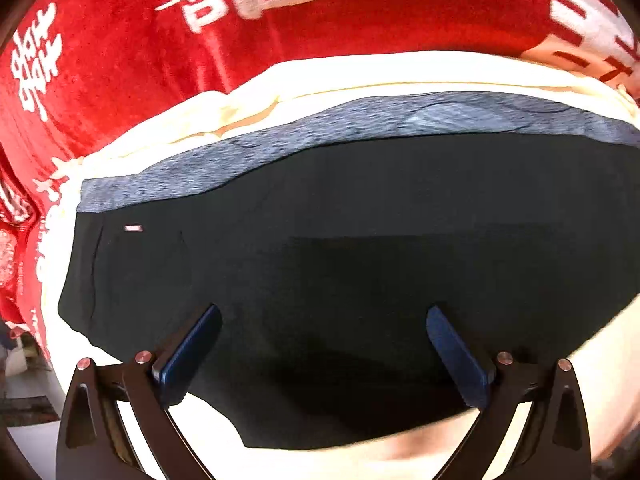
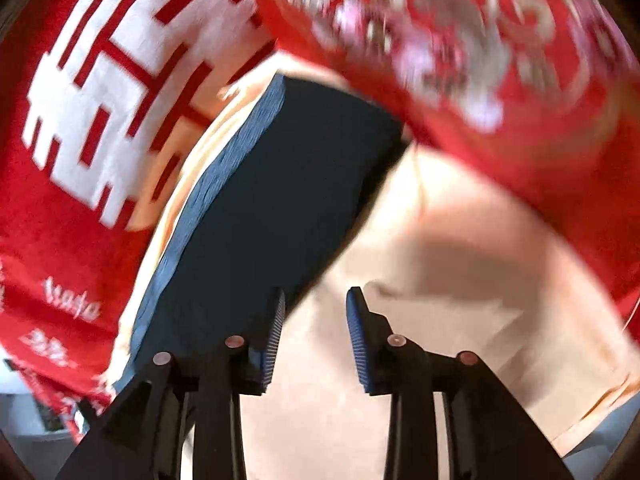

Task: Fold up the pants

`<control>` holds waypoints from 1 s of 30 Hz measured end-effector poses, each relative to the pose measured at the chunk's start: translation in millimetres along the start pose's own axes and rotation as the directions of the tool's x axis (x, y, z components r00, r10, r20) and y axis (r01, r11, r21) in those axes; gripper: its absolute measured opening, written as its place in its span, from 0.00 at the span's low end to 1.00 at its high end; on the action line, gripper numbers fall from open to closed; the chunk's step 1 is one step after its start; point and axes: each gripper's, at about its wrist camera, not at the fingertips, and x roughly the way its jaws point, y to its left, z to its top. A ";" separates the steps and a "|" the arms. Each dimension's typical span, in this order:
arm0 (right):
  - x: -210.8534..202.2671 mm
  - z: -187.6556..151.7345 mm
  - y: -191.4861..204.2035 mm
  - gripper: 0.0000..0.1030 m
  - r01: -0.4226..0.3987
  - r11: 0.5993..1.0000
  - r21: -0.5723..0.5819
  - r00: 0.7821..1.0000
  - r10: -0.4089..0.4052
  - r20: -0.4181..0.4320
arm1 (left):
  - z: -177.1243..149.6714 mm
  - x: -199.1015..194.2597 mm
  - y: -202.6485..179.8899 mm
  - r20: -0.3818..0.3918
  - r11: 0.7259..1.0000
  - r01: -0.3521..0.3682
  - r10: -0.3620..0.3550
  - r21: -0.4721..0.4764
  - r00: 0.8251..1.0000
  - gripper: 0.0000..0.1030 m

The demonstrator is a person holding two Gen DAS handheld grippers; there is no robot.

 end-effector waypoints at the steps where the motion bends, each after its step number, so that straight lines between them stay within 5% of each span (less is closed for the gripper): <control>1: 1.6 -4.5 1.1 0.35 -0.006 1.000 -0.005 1.000 0.006 -0.010 | -0.5 -6.0 -2.0 0.000 1.000 0.015 -0.015 0.001 1.000 1.00; 13: 24.9 -28.3 -3.3 0.40 0.004 1.000 -0.008 0.997 -0.005 -0.077 | 16.2 -46.3 -89.3 0.012 0.982 0.180 -0.181 0.065 0.983 1.00; 30: 19.0 -23.5 -7.5 0.48 -0.092 0.995 -0.033 0.993 0.089 -0.081 | 19.7 -57.8 -141.4 0.008 0.980 0.188 -0.189 0.066 0.982 1.00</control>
